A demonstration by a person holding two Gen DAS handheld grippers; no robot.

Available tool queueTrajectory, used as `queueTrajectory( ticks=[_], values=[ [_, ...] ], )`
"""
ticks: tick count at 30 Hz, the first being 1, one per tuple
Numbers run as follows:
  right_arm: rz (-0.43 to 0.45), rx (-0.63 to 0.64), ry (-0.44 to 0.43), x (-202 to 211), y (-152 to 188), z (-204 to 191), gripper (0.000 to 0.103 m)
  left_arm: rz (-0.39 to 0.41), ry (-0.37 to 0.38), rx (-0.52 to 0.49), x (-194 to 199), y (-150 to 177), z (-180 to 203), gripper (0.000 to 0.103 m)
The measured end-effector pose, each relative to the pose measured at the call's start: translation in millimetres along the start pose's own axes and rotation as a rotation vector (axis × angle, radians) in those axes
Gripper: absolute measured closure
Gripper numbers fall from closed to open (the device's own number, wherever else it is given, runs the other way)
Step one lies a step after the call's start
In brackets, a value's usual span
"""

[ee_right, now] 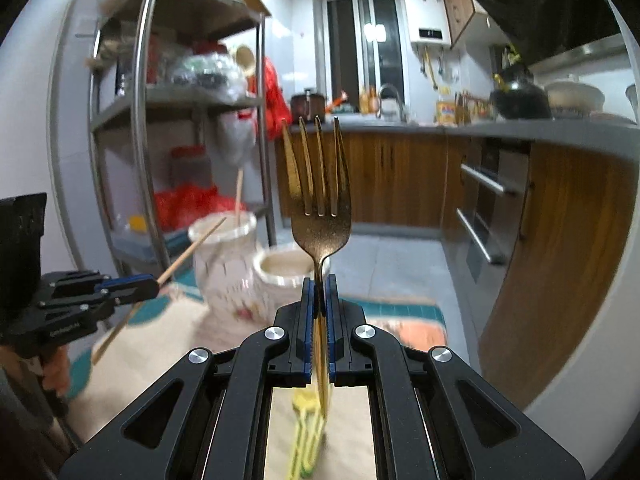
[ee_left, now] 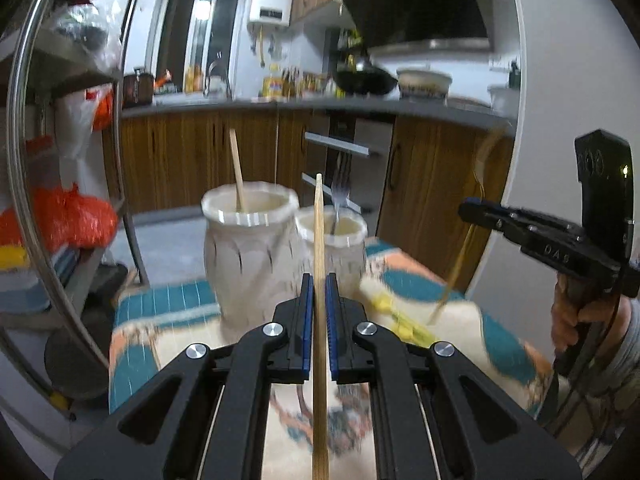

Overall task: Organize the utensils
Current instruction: 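Lower the gold fork into the short cup while the left tool inserts the chopstick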

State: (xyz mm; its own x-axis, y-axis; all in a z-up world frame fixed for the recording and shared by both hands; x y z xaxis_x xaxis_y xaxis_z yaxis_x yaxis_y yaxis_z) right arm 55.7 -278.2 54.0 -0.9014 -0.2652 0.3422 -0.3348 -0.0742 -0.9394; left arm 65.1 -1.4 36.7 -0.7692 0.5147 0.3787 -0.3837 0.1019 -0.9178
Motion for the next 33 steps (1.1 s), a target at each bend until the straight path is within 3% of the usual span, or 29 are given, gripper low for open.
queueTrajectory(
  ticks=[7, 15, 18, 26, 33],
  values=[
    [0.066, -0.019, -0.055, -16.6, -47.6, -11.6, 0.097, 0.166, 0.004, 0.069, -3.3, -64.1, -31.0, 0.097],
    [0.066, -0.051, -0.092, -39.9, -79.8, -15.9, 0.097, 0.26, 0.043, 0.151, -25.0, -108.1, -65.2, 0.097],
    [0.083, -0.056, -0.093, -44.5, -89.2, -16.4, 0.097, 0.282, 0.081, 0.2, -36.5, -113.8, -76.1, 0.097],
    [0.128, -0.056, -0.07, -64.7, -101.4, -21.3, 0.097, 0.309, 0.034, 0.214, -67.3, -110.1, -87.9, 0.097],
    [0.045, -0.085, -0.05, -101.8, -76.1, -17.2, 0.097, 0.281, -0.025, 0.174, -81.5, -88.6, -86.0, 0.097]
  ],
)
Point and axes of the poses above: each gripper's, at about its wrist camera, not at the fingertips, and x roughly against the way its jaws point, z to its right, y to its underside, the point moved 2 cm from there along -x, roughly the way its jaws point, and after that the axes turned 7 degrees about y, right-handed, at the moved point
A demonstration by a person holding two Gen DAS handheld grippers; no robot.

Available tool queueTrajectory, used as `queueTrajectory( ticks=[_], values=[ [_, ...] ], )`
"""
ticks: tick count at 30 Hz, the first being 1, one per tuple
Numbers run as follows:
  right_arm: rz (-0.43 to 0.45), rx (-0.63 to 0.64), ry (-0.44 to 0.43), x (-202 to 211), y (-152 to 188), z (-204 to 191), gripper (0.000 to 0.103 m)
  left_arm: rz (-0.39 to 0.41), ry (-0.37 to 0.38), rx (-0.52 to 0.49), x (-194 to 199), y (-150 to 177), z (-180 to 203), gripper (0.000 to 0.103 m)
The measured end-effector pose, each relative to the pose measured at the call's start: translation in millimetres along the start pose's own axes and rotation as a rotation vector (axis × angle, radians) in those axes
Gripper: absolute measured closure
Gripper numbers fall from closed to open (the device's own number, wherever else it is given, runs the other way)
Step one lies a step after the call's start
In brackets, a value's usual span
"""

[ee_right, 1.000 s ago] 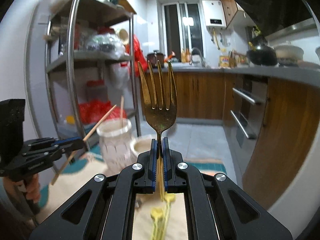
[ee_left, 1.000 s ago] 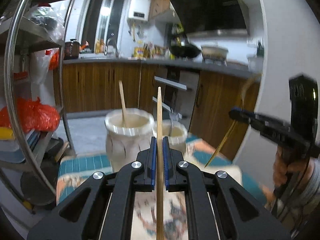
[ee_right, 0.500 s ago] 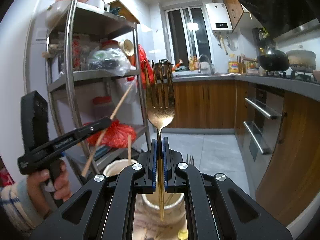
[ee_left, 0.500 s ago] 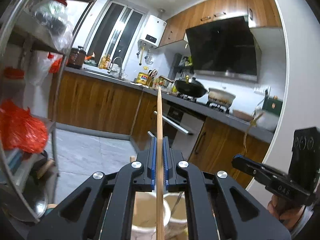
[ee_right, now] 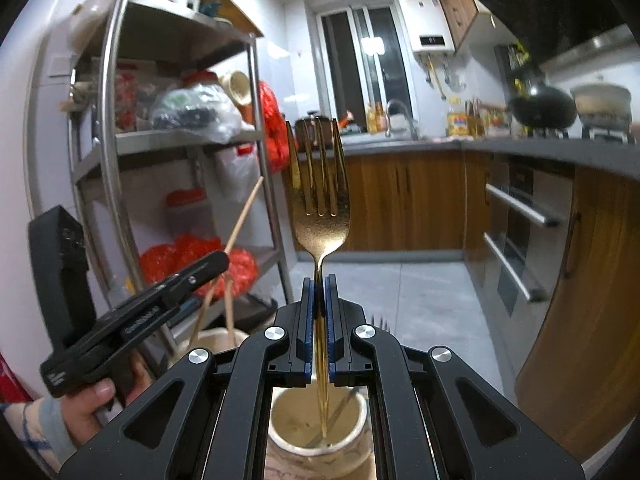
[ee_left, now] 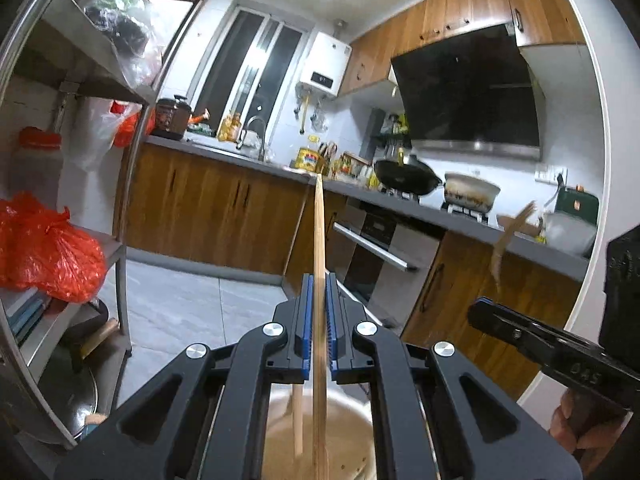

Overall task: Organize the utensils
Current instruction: 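Lower the gold fork into the short cup while the left tool inserts the chopstick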

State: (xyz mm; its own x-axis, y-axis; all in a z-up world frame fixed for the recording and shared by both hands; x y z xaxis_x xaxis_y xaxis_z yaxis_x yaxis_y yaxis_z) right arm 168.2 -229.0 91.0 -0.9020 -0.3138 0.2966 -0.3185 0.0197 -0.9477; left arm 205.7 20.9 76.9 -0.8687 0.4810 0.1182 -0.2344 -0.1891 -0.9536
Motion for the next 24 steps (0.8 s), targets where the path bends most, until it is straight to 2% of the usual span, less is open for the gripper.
queueTrajectory(
  ticks=[7, 13, 21, 22, 24],
  values=[
    [-0.067, -0.031, 0.036, -10.8, 31.2, 10.1, 0.097, -0.052, -0.029, -0.062, 16.6, 22.3, 3.4, 0.097],
    [-0.112, -0.042, 0.056, -16.5, 48.0, 14.4, 0.097, -0.119, -0.053, -0.165, 23.8, 38.4, 11.0, 0.097],
    [-0.115, -0.031, 0.074, -14.6, 51.4, 16.2, 0.096, -0.154, -0.063, -0.157, 30.9, 42.2, 8.3, 0.096],
    [-0.118, -0.03, 0.08, -15.4, 51.4, 16.9, 0.095, -0.153, -0.067, -0.159, 32.0, 41.3, 8.0, 0.095],
    [-0.119, -0.029, 0.086, -15.4, 52.1, 17.1, 0.095, -0.15, -0.076, -0.155, 33.0, 39.8, 7.6, 0.086]
  ],
)
Point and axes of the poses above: each gripper's, at about its wrist camera, not at the fingertips, and x roughly against the way its jaws point, z to its right, y to its underside, the point moved 2 cm from there along -x, roughly the way its jaws point, and after that the axes turned 7 degrees about y, right-handed, at the moved point
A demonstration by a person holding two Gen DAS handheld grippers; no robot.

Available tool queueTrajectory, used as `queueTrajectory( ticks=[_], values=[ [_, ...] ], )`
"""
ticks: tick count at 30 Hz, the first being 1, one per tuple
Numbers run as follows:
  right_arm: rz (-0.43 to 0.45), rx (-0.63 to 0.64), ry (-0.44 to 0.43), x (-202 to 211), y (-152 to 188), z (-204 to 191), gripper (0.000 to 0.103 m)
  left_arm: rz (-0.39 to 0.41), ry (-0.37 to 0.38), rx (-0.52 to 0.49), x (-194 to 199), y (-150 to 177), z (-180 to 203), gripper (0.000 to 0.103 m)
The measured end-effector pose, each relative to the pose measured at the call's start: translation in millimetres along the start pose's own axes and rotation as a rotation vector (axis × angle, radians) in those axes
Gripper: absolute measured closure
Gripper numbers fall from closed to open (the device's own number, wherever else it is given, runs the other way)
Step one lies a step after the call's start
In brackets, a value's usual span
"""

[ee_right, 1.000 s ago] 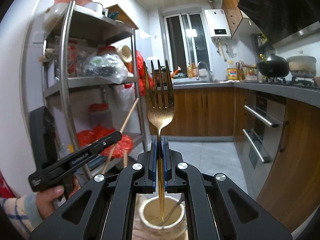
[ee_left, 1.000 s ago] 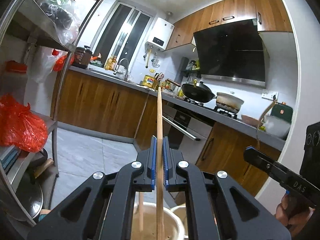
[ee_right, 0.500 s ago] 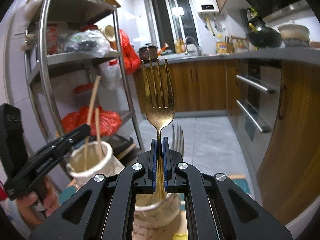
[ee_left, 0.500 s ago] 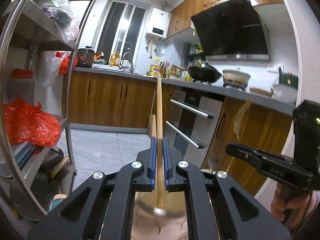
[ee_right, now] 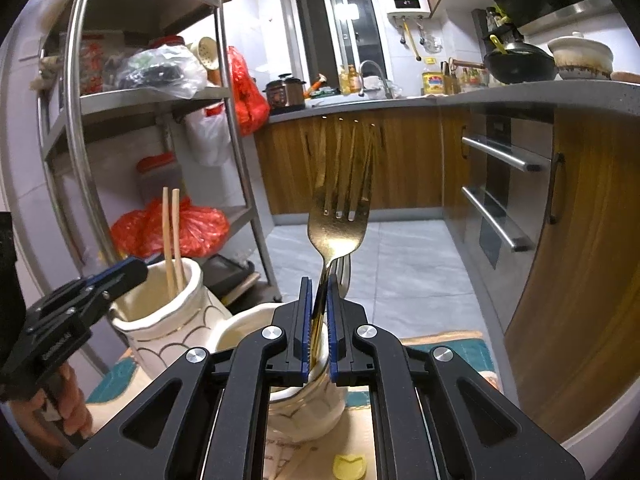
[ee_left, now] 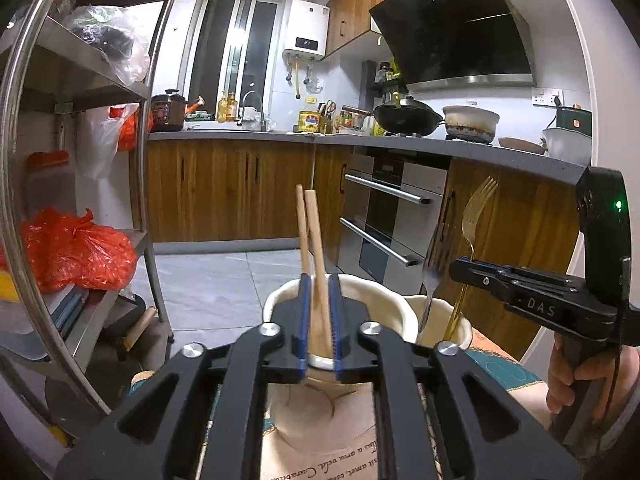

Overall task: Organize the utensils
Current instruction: 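Lower the gold fork into the short cup while the left tool inserts the chopstick, then open both tools and pull them back from the holder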

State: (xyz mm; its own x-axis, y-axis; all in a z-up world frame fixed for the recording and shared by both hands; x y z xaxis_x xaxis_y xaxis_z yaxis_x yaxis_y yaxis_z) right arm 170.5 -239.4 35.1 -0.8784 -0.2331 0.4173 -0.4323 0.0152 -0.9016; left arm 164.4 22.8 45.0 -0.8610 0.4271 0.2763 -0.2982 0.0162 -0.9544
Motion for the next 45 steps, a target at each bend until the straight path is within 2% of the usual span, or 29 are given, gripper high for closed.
queueTrajectory(
  ticks=[1, 2, 9, 12, 15, 19, 21, 23, 26, 33, 38, 45],
  values=[
    [0.0, 0.002, 0.003, -0.7, 0.2, -0.4, 0.095, 0.004, -0.004, 0.005, 1.3, -0.7, -0.8, 0.075],
    [0.001, 0.004, 0.004, -0.6, 0.3, -0.7, 0.095, 0.008, -0.003, 0.007, 2.6, -1.0, -1.3, 0.073],
    [-0.006, 0.02, 0.026, -4.0, -4.9, -4.0, 0.092, 0.011, -0.006, 0.023, 6.8, -1.3, -3.1, 0.068],
    [-0.005, 0.019, 0.027, -3.8, -5.8, -3.8, 0.087, 0.015, -0.008, 0.02, 9.1, -2.2, -1.9, 0.068],
    [-0.002, 0.012, 0.021, -2.4, -7.4, -2.1, 0.076, 0.017, -0.008, 0.017, 12.2, -4.1, -0.1, 0.067],
    [0.016, 0.01, 0.011, 8.2, -9.7, -1.2, 0.06, 0.012, -0.012, 0.018, 16.2, -5.4, 1.9, 0.051],
    [0.028, 0.006, 0.011, 16.0, -10.8, 0.3, 0.048, 0.008, -0.012, 0.016, 20.5, -6.5, 4.0, 0.047],
    [0.045, -0.006, 0.003, 27.1, -11.9, 4.0, 0.028, 0.005, -0.014, 0.018, 25.7, -8.0, 6.3, 0.035],
    [0.063, -0.02, 0.005, 42.5, -11.4, 10.2, 0.007, 0.009, -0.018, 0.024, 34.2, -9.4, 10.1, 0.019],
    [0.08, -0.022, 0.061, 75.9, -3.5, 29.9, 0.005, 0.012, -0.011, 0.014, 55.0, -9.6, 24.2, 0.006],
    [0.059, -0.026, 0.088, 89.5, 5.7, 45.1, 0.005, 0.008, -0.005, 0.006, 68.6, -8.8, 36.1, 0.006],
    [0.034, -0.032, 0.071, 104.7, 19.6, 58.8, 0.005, -0.021, 0.002, -0.021, 84.3, -1.2, 47.3, 0.006]
  ],
)
Point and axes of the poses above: each gripper's, at about its wrist camera, not at the fingertips, and x roughly against the way its jaws point, z to its right, y to its underside, the point moved 2 cm from there along -x, roughly the way its jaws point, and after that the axes turned 7 degrees about y, right-handed, at the moved point
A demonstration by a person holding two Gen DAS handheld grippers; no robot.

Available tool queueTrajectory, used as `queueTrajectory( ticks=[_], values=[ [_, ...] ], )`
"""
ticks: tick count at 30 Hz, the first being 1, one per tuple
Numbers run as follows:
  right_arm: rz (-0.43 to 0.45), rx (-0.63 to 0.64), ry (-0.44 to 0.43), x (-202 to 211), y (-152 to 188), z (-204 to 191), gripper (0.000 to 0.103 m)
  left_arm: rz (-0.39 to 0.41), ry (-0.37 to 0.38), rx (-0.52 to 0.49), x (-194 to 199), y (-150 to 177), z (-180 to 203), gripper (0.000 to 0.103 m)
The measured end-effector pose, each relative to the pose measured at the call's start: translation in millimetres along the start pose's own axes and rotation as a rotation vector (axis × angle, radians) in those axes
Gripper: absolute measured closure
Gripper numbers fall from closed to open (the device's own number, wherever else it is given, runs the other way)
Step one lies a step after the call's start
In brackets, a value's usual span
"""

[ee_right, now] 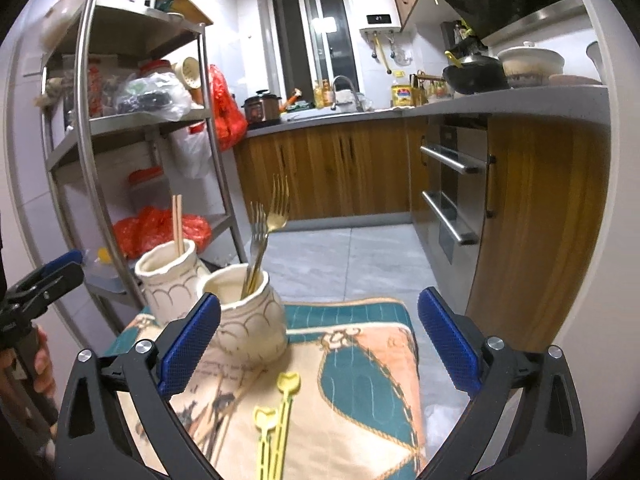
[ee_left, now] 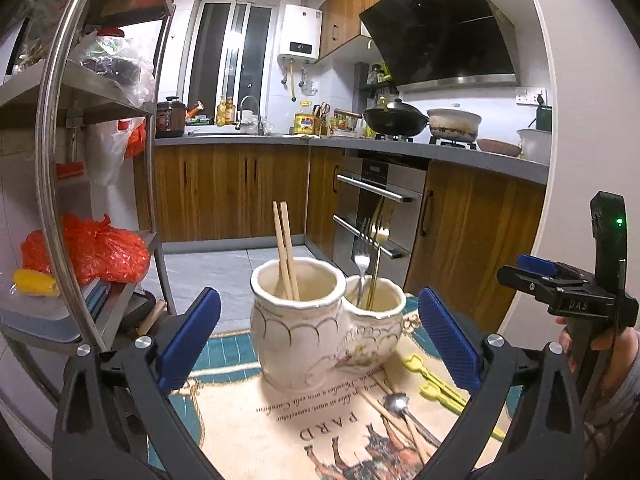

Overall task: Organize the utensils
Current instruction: 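Open both tools and pull them back from the holder, then grasp a thin silver spoon with the right tool while the left tool grasps a wooden chopstick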

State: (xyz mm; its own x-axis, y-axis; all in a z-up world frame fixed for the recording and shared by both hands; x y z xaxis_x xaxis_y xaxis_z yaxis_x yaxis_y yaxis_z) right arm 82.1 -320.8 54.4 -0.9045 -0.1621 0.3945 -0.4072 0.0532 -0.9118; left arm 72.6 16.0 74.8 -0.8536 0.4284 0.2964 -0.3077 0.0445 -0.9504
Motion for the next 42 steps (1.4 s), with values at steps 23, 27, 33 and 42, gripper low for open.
queueTrajectory(
  ticks=[23, 27, 33, 42],
  values=[
    [-0.182, 0.079, 0.002, -12.1, 52.0, 2.8, 0.005, -0.243, 0.027, 0.08, -20.4, 60.6, 11.3, 0.006],
    [-0.244, 0.097, 0.021, -20.1, 64.3, 2.8, 0.005, -0.311, 0.029, 0.081, -30.9, 78.3, 15.7, 0.006],
    [-0.286, 0.109, 0.017, -25.9, 76.6, -1.6, 0.005, -0.369, 0.048, 0.069, -41.8, 96.1, 25.3, 0.006],
    [-0.393, 0.138, -0.014, -49.9, 86.1, -20.4, 0.027, -0.406, 0.047, 0.07, -49.8, 105.2, 26.8, 0.006]
  ],
)
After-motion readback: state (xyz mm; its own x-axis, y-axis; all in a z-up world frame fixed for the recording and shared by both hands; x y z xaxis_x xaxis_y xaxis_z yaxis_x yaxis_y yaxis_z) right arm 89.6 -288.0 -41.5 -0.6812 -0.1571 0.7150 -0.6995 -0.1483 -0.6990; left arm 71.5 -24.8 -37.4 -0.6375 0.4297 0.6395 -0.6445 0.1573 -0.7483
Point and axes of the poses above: each gripper's, at about its wrist camera, not at the fingertips, and x roughly against the way its jaws point, z to its right, y to its underside, the point moved 2 cm from there along -x, roughly the way its jaws point, and after that the axes turned 7 degrees about y, right-handed, at the moved point
